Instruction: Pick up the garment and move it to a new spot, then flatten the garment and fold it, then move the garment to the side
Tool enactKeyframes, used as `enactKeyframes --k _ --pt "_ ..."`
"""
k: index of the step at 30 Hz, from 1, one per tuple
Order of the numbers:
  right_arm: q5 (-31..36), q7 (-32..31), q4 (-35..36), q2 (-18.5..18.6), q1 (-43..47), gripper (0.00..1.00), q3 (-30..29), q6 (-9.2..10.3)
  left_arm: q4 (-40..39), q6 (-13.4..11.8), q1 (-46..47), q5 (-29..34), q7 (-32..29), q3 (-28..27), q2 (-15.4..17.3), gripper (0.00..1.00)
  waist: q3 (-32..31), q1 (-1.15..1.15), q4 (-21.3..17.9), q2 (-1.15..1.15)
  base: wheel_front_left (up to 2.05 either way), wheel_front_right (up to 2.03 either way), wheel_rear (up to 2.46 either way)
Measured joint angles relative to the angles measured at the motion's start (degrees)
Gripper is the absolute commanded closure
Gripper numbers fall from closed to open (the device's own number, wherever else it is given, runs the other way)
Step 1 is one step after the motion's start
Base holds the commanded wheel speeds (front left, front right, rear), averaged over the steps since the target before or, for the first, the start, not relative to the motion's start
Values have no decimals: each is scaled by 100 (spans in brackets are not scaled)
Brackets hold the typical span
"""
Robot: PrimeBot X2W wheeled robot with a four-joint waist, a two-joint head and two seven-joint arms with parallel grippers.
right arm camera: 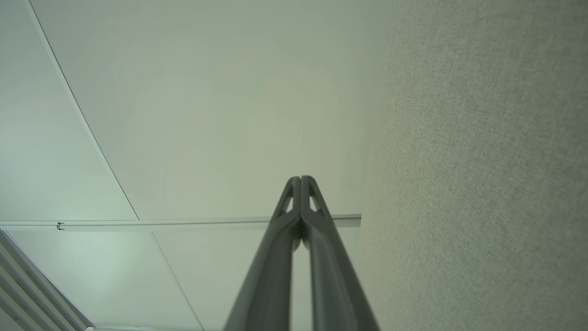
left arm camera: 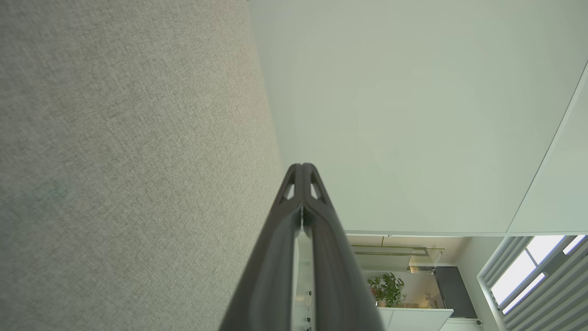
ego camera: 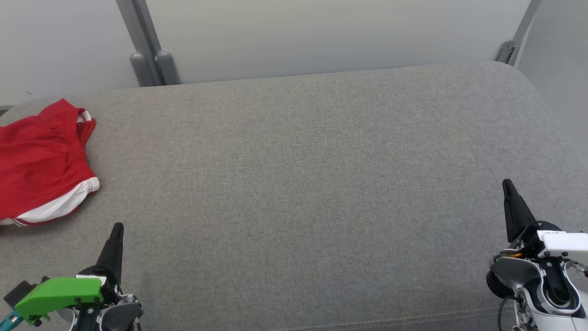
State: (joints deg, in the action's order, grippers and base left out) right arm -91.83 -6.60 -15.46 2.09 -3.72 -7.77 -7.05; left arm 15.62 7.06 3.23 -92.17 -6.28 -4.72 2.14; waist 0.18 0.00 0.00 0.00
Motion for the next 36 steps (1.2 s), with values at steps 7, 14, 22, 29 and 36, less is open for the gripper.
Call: enactKeyframes --k 7,14,22,29,36 --pt "0 0 0 0 0 100 0 0 0 0 0 0 0 0 0 100 0 0 0 0 0 0 0" --pt "0 0 0 0 0 100 0 0 0 0 0 0 0 0 0 100 0 0 0 0 0 0 0" --pt "0 0 0 0 0 100 0 0 0 0 0 0 0 0 0 100 0 0 0 0 0 0 0" --pt "0 0 0 0 0 100 0 0 0 0 0 0 0 0 0 100 0 0 0 0 0 0 0" --pt "0 0 0 0 0 100 0 0 0 0 0 0 0 0 0 100 0 0 0 0 0 0 0"
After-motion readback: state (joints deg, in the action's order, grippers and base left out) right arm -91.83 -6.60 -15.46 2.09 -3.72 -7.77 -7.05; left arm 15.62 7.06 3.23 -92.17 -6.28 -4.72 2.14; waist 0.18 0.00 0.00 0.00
